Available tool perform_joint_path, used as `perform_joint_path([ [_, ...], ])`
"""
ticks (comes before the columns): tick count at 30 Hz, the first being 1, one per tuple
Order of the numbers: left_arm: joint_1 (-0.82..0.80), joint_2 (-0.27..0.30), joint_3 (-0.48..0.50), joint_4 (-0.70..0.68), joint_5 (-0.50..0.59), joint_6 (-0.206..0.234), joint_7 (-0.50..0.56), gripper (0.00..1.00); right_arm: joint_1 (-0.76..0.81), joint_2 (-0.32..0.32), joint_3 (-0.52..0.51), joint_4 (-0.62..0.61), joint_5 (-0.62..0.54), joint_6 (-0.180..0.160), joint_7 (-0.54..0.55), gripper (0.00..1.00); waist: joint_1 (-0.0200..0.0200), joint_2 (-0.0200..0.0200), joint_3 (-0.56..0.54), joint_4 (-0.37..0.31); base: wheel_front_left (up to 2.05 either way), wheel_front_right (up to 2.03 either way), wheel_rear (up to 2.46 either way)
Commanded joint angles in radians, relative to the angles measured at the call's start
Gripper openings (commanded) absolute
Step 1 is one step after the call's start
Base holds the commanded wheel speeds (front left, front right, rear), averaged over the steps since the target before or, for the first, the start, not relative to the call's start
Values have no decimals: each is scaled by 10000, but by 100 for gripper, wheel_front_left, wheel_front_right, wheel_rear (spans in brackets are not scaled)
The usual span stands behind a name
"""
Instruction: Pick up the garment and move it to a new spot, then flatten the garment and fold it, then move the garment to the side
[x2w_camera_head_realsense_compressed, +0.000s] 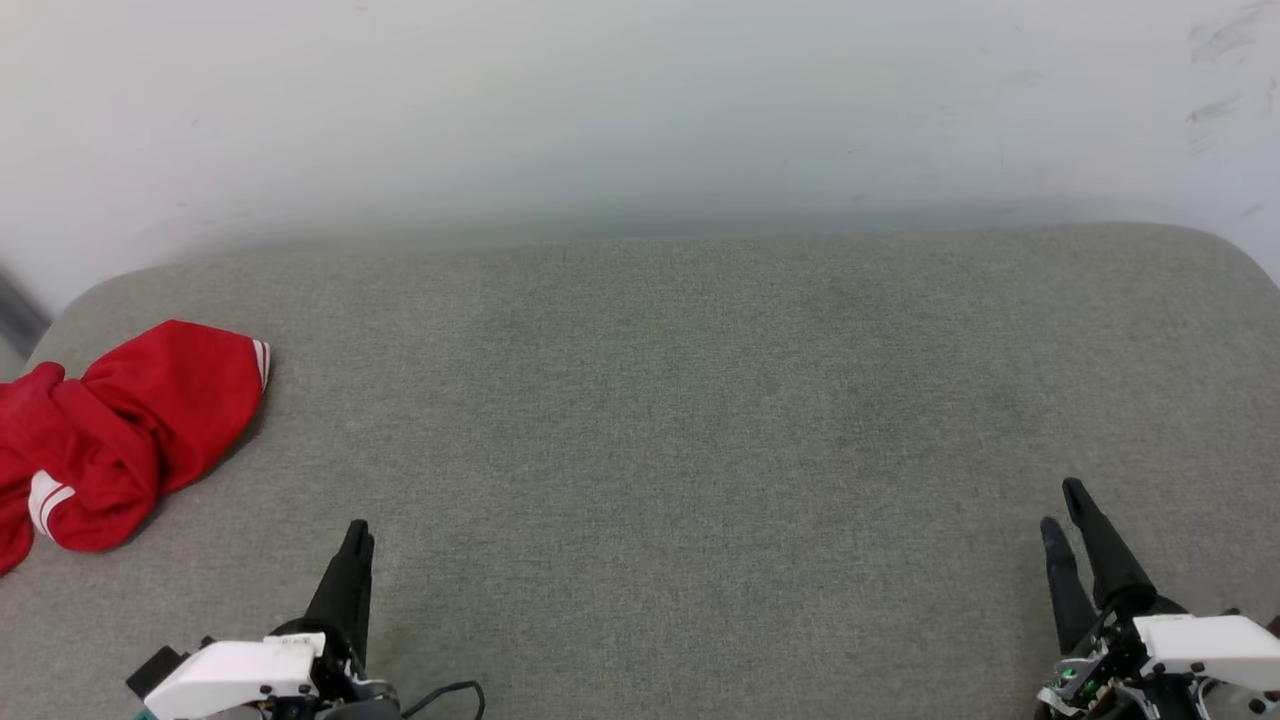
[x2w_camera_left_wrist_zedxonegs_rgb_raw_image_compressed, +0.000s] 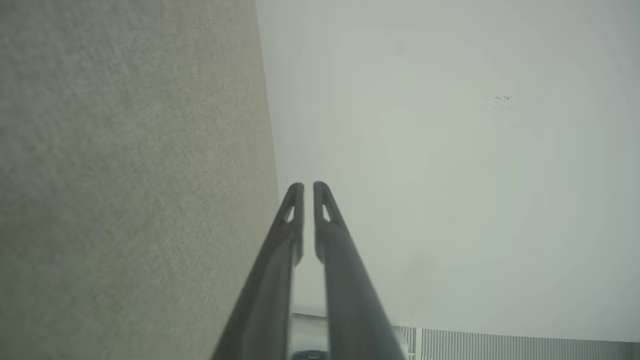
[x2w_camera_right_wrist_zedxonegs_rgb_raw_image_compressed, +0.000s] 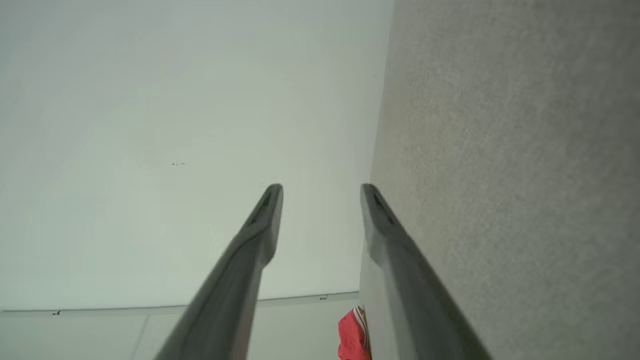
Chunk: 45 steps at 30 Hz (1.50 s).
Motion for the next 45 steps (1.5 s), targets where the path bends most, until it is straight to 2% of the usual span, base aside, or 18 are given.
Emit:
perform_joint_path([
  [1,-118,17,-30,-185,58,-2,-107,100,-116,-2,80,-184,-71,8,-101,100,0,0,1,-1,0,0,0],
  [13,150,25,70,-565,568,-2,-697,100,20,0,307,-355,-866,9,-699,100,0,0,20,-13,0,0,0],
  [20,197,29,640,-648,1665,-2,-1005,100,-25,0,96,-467,-1981,10,-1009,100,0,0,33,-11,0,0,0],
  [35,99,39,1570,-1857,4322,18,-1589,100,-158,1,457,-2121,-6347,12,-1599,100,0,0,87,-1,0,0,0],
  [40,200,41,1401,-2496,5366,330,-1730,100,-164,1,519,-2439,-7544,12,-1742,100,0,0,100,2,0,0,0],
  [45,445,42,548,-3318,7192,999,-1901,100,-164,1,732,-2810,-9109,13,-1910,100,0,0,119,1,0,0,0],
])
